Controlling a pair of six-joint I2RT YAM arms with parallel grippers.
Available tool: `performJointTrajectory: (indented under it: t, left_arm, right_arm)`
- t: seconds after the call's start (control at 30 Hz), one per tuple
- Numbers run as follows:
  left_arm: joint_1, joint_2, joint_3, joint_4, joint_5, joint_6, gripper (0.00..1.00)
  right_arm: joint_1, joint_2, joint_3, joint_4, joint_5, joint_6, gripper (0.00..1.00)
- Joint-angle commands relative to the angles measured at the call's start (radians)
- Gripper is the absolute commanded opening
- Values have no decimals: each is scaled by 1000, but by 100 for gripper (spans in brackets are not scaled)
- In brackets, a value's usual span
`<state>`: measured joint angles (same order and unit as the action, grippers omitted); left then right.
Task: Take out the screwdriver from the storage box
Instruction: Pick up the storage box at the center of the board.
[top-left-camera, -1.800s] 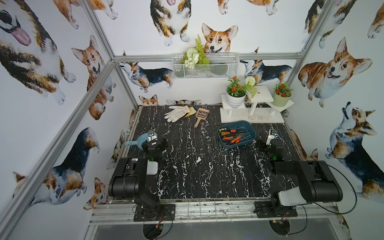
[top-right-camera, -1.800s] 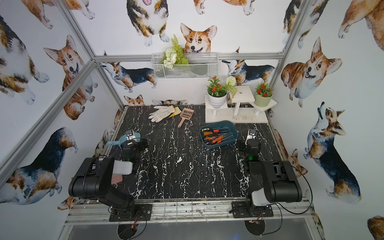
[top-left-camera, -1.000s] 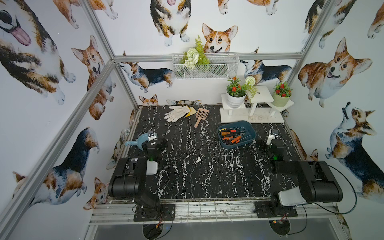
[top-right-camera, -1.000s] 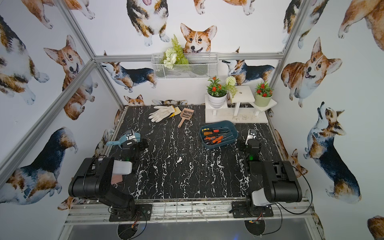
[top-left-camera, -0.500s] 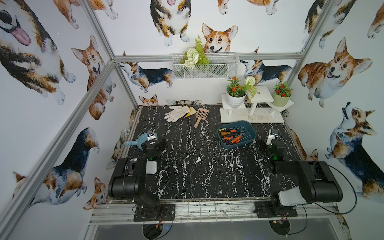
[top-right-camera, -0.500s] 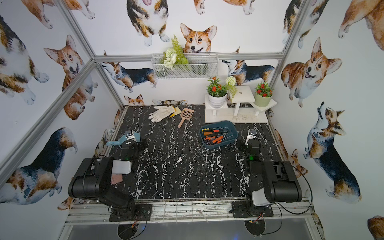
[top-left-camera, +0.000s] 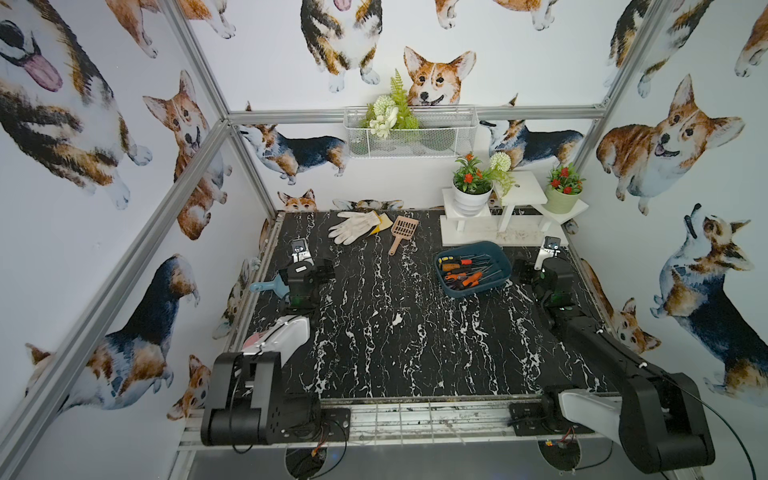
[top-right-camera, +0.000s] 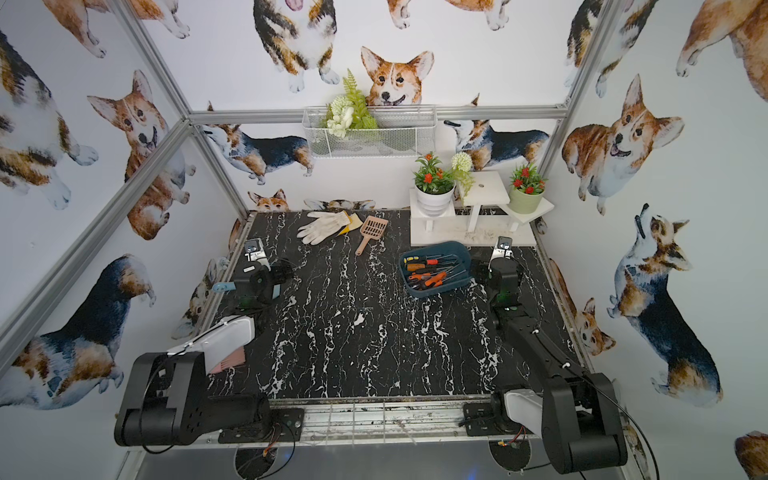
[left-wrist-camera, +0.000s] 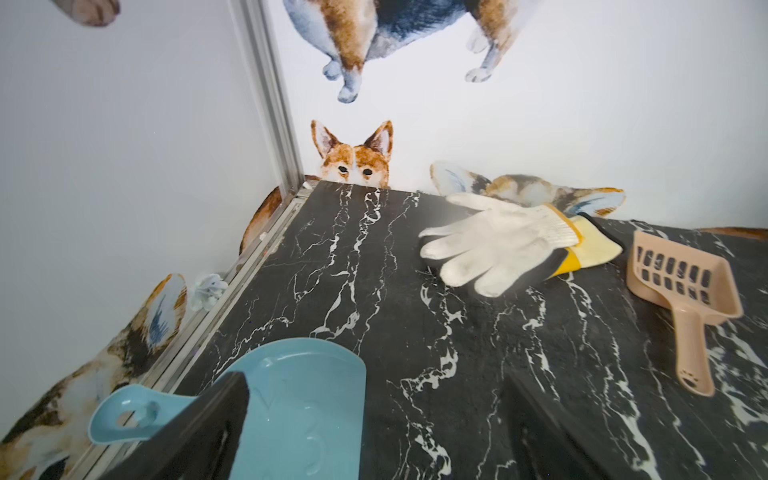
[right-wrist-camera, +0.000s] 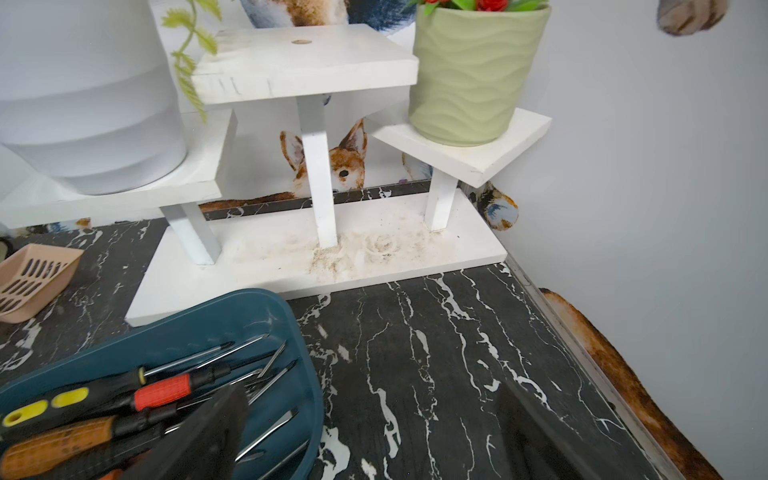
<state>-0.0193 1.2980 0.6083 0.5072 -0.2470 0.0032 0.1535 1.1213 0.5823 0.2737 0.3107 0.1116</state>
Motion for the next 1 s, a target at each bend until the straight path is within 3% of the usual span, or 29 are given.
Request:
performJointTrajectory:
  t: [0.0, 0.13, 0.4, 0.7, 0.97]
  left_arm:
    - [-4, -33, 124, -263, 68, -5, 100]
    - [-36, -75, 191, -360, 119, -72, 100]
    - [-158, -149, 278, -527, 62, -85, 100]
    - [-224, -95, 332, -686, 92, -129, 100]
    - [-261, -28, 340, -739, 127, -159, 100]
  right_arm:
    - [4, -39, 60, -250, 6, 75, 99]
    - [7, -52, 115, -407, -21, 205, 100]
    - [6, -8, 191, -605, -76, 435, 99]
    - [6, 135, 240, -650, -143, 644, 92]
    - [6, 269, 293, -647, -248, 706, 85]
